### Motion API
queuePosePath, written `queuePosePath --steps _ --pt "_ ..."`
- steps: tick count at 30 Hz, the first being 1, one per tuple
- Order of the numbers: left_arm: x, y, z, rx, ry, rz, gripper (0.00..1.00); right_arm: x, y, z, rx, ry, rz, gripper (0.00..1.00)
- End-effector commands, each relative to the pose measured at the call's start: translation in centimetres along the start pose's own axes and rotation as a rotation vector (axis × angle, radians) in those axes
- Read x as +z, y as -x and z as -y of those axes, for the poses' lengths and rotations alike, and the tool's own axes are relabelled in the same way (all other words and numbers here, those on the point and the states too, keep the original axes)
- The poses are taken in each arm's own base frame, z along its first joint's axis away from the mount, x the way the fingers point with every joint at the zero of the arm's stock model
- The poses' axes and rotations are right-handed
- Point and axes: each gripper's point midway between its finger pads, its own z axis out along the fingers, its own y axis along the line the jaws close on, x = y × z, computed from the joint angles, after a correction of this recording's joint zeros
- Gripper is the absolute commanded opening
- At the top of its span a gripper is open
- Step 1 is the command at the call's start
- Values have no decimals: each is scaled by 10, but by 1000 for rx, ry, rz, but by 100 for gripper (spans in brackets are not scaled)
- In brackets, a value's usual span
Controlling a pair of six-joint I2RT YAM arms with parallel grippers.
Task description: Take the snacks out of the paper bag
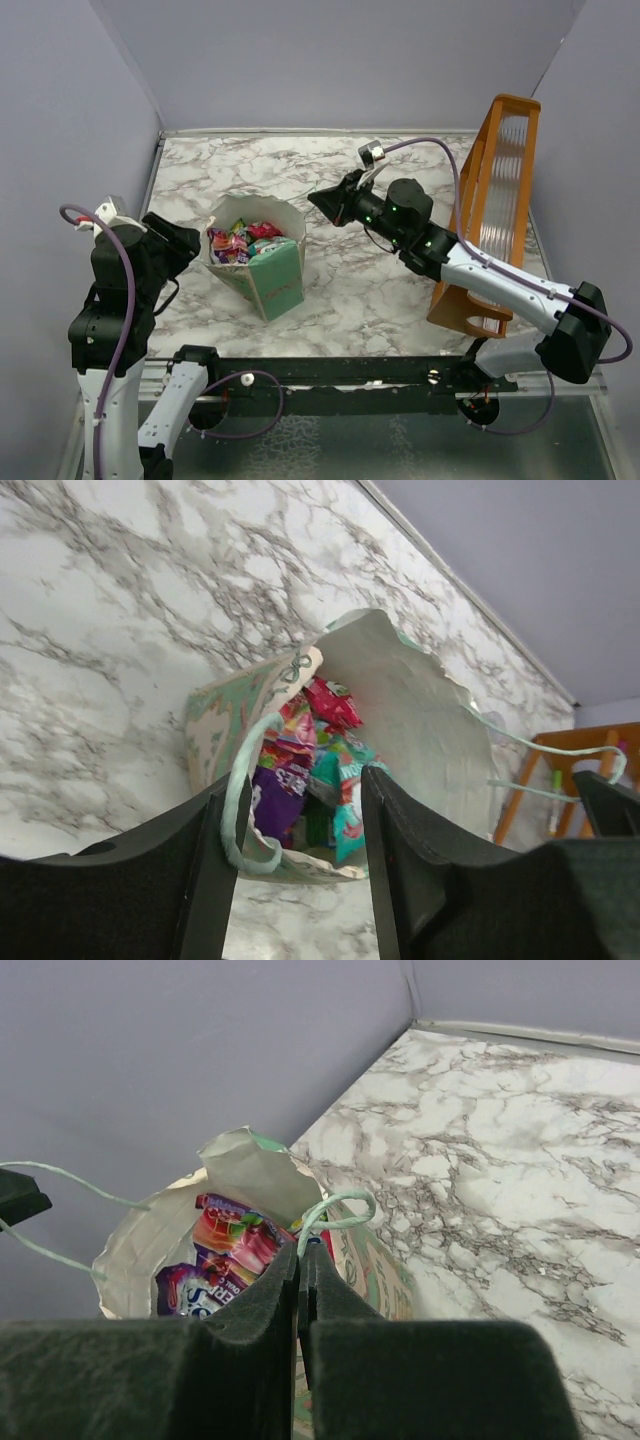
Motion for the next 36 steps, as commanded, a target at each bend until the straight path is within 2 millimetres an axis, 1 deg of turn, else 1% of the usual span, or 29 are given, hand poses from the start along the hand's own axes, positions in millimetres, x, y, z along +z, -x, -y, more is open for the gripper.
queuePosePath --steps 1,3,4,8,11,16,19,23,24,26,28,31,32,36 --pt "-14 3 21 -68 -110 3 56 -10 29 -4 -28 -2 77 1" --pt "-16 2 24 -98 -143 20 61 -11 33 -6 -31 1 77 1" --pt "-16 2 24 -110 -147 23 61 -11 34 -7 -33 6 79 1" --pt "-8 -5 19 -145 -123 6 61 -12 39 -11 -40 17 85 1" --pt "0 -8 15 -136 -99 -1 60 -14 40 -13 -36 26 85 1" --pt "5 -1 5 -118 -46 42 49 -15 37 -15 -27 39 73 1" --pt "9 -1 9 -126 -66 49 42 -16 36 -16 -28 43 67 1" --pt "16 -8 10 -142 -73 21 36 -16 38 -17 -28 46 66 1" --pt "17 -9 9 -145 -69 20 32 -16 37 -17 -28 47 65 1" --pt "18 -8 7 -148 -67 34 20 -16 35 -17 -28 49 60 1" --pt "16 -1 8 -143 -72 69 13 -14 33 -18 -29 54 50 1" --pt "10 20 15 -123 -83 137 2 -13 26 -21 -29 77 20 1" --pt "9 27 18 -109 -82 153 0 -13 25 -23 -29 87 10 1" --pt "7 65 39 -68 -100 245 0 -13 19 -30 -46 136 -17 2"
